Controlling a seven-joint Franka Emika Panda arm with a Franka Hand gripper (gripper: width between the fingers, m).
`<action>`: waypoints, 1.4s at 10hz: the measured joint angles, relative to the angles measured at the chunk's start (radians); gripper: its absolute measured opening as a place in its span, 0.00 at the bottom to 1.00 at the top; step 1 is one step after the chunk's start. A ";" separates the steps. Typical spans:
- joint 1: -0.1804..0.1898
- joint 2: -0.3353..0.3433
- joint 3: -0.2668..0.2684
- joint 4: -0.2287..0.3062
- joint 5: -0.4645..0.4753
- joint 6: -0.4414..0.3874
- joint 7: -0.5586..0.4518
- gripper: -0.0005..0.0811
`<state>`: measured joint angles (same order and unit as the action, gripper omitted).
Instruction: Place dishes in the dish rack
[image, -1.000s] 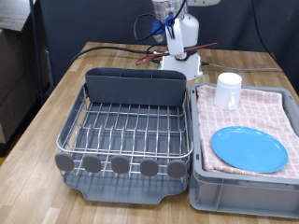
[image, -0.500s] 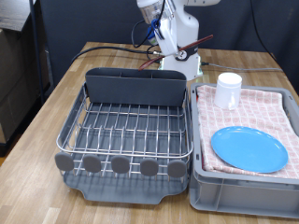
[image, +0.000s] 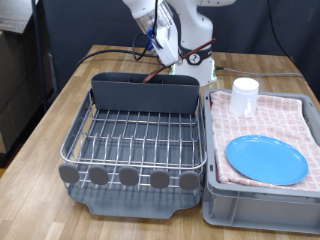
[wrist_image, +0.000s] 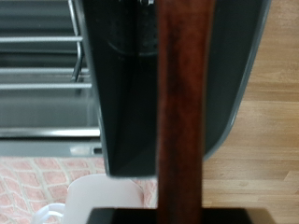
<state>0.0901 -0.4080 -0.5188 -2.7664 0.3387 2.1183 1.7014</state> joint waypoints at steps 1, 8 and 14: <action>0.000 0.016 -0.014 0.005 0.004 0.001 -0.017 0.10; 0.000 0.100 -0.059 0.022 0.026 0.053 -0.085 0.26; -0.011 0.121 0.021 0.022 -0.104 0.139 0.065 0.96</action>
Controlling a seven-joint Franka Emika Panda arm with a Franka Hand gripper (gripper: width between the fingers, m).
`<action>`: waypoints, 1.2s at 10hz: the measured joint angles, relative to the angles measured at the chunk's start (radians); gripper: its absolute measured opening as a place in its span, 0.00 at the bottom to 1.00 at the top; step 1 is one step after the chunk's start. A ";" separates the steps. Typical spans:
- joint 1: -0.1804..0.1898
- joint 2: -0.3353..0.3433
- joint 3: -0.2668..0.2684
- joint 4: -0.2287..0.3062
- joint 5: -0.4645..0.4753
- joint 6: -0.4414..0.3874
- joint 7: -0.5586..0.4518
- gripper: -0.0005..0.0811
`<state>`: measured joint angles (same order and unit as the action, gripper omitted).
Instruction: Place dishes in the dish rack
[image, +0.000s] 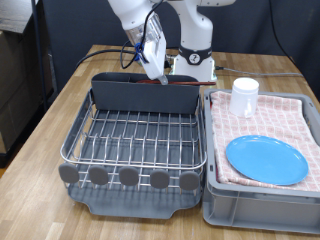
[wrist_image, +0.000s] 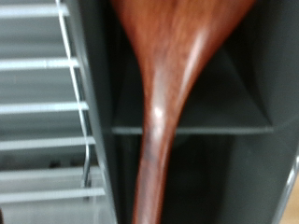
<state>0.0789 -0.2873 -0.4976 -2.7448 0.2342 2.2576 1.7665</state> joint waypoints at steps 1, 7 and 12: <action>-0.007 0.000 0.038 -0.001 -0.058 0.022 0.083 0.96; -0.021 -0.082 0.229 -0.002 -0.250 0.056 0.438 0.99; -0.019 -0.190 0.295 0.030 -0.269 -0.066 0.506 0.99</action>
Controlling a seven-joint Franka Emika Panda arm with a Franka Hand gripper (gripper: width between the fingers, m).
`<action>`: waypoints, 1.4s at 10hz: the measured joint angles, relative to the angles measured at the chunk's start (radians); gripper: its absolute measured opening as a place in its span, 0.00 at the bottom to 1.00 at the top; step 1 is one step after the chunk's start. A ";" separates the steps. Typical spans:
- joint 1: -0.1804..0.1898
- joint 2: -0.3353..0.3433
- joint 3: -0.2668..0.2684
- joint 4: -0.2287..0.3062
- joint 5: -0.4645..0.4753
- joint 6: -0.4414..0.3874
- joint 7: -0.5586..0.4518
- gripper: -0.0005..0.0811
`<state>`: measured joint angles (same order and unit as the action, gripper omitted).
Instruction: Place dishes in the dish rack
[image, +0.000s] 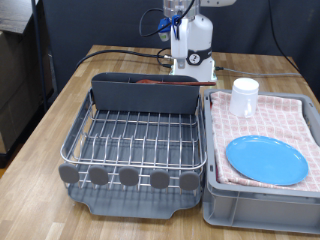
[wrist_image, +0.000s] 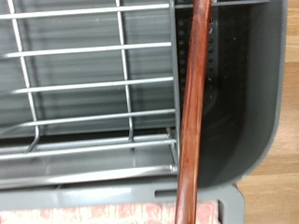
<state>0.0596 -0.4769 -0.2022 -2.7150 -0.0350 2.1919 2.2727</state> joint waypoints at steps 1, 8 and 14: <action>0.004 -0.010 0.009 0.015 0.000 -0.022 0.000 0.99; 0.066 0.049 0.094 0.061 -0.058 0.073 -0.113 0.99; 0.153 0.208 0.177 0.239 -0.061 0.079 -0.248 0.99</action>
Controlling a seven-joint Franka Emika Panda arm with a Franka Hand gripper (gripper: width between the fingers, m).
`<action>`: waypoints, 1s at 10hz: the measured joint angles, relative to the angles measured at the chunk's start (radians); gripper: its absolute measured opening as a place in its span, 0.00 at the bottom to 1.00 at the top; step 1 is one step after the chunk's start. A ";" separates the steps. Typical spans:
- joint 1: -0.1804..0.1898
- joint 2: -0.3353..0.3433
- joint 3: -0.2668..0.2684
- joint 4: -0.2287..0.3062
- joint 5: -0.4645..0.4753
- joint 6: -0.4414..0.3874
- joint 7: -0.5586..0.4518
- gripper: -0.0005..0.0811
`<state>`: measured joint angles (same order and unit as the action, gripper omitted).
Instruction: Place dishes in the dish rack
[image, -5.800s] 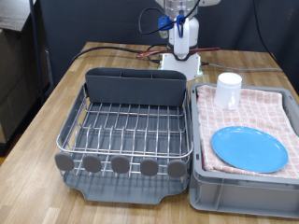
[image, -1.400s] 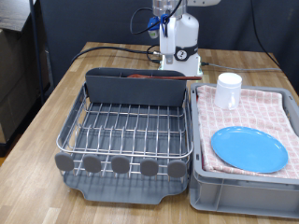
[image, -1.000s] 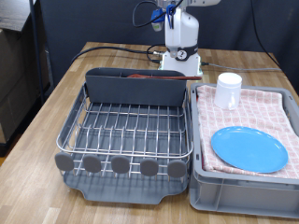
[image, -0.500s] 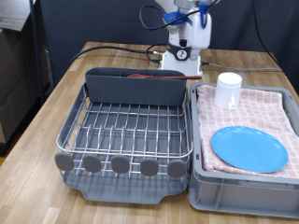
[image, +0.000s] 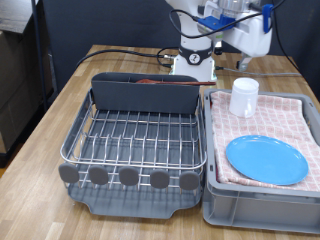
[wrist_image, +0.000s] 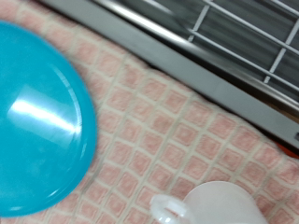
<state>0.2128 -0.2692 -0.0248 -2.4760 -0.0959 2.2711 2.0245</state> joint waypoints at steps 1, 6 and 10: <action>0.005 0.030 0.003 0.029 -0.002 -0.003 -0.042 0.99; 0.006 0.056 0.004 0.053 0.001 0.036 -0.081 0.99; 0.013 0.138 0.022 0.156 0.013 0.005 -0.102 0.99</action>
<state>0.2259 -0.1311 -0.0032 -2.3205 -0.0834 2.2763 1.9230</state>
